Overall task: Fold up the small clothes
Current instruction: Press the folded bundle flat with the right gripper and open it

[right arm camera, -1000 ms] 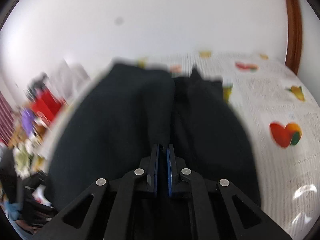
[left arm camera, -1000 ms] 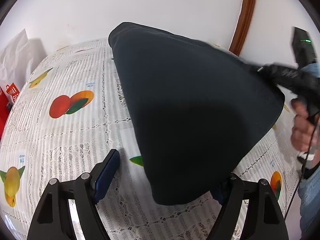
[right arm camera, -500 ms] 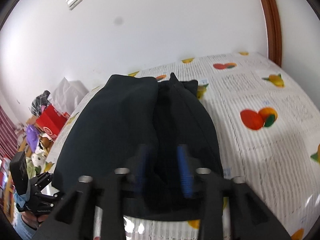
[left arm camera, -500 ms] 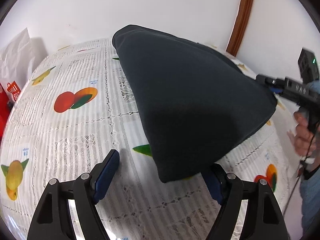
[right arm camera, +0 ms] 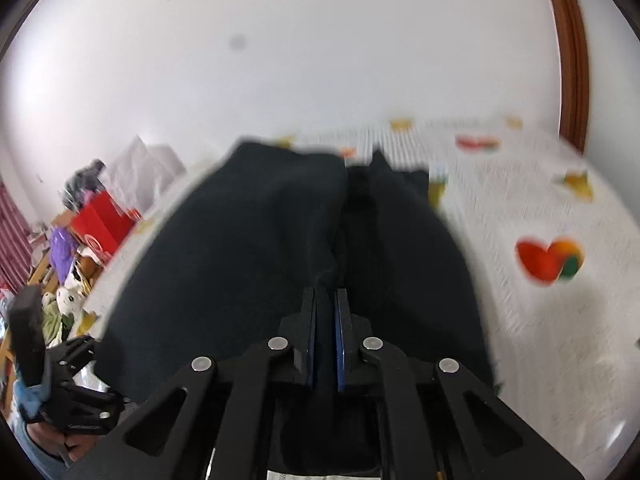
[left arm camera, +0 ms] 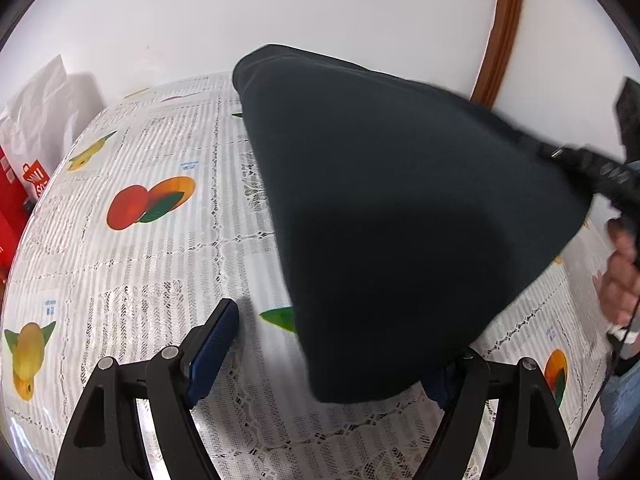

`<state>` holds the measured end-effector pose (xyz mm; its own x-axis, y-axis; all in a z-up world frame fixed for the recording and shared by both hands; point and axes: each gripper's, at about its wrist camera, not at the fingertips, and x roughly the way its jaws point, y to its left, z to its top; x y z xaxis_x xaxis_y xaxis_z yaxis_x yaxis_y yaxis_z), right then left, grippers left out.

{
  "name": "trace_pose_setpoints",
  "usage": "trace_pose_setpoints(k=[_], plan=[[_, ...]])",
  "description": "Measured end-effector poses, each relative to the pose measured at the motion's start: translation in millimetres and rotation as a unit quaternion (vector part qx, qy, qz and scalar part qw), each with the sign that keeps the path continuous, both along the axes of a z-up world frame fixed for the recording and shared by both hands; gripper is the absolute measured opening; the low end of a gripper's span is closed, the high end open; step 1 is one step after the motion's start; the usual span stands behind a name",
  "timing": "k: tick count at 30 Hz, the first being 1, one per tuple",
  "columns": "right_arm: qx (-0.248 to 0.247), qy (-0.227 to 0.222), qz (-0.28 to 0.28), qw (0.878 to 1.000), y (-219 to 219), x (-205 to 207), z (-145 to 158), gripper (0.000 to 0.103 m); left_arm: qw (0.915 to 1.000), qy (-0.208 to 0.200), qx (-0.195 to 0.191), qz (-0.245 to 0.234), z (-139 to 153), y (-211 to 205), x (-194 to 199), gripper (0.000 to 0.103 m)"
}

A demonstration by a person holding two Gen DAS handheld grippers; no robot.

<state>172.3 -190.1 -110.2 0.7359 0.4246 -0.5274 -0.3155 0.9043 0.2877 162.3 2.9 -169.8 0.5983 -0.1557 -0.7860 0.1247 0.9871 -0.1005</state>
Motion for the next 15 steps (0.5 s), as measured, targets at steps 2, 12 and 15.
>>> trace_pose_setpoints(k=[2,12,15], plan=[[0.026,-0.029,-0.014,0.999,-17,-10,13,0.006,1.0000,0.000,0.001,0.003,0,0,-1,0.080],[-0.010,0.018,-0.078,0.997,-57,-4,-27,0.008,1.0000,0.002,0.003,0.004,1,-2,-5,0.080],[-0.014,0.021,-0.087,0.996,-60,-9,-21,0.009,1.0000,0.002,0.004,0.003,2,-2,-8,0.080]])
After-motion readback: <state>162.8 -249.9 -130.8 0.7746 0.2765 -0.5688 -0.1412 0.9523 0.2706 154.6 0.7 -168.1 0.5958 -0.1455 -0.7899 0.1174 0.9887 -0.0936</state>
